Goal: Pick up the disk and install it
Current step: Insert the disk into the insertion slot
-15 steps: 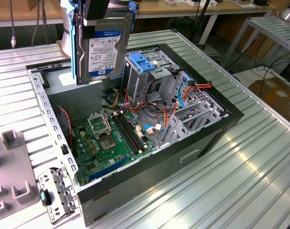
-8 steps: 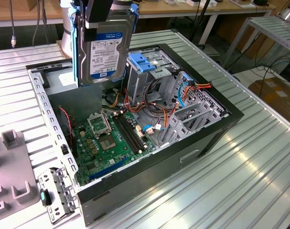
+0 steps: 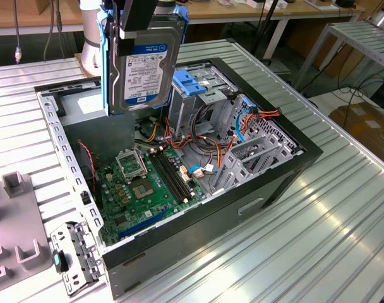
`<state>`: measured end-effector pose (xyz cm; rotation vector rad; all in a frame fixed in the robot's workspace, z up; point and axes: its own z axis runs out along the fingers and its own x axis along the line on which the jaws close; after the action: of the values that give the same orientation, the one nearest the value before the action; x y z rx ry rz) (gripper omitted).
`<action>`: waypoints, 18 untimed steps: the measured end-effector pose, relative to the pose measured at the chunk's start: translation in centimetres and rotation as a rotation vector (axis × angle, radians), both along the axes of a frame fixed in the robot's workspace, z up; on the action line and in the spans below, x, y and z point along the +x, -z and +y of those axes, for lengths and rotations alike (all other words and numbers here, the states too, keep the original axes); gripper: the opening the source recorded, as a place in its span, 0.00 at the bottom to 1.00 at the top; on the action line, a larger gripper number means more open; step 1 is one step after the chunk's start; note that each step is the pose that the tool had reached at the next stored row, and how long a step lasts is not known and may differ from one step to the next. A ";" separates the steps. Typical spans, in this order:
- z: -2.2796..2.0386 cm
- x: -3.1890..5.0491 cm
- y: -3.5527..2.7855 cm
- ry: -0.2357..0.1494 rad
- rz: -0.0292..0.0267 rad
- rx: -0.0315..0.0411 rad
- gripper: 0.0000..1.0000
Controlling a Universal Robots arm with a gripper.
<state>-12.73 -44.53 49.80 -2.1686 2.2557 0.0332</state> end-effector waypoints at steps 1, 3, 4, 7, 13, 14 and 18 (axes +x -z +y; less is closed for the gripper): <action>-0.11 0.00 0.00 0.000 0.0000 0.0001 0.37; -0.54 0.00 0.01 0.000 -0.0001 0.0001 0.37; -0.80 0.00 0.00 0.000 0.0000 0.0000 0.37; -1.40 0.00 0.01 0.000 -0.0001 0.0001 0.37; -2.72 0.00 0.01 0.000 0.0000 0.0000 0.37; -2.88 0.00 0.02 0.000 -0.0001 0.0001 0.37; -3.46 0.00 0.02 0.000 0.0000 0.0001 0.37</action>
<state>-12.72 -47.99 49.79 -2.1686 2.2556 0.0332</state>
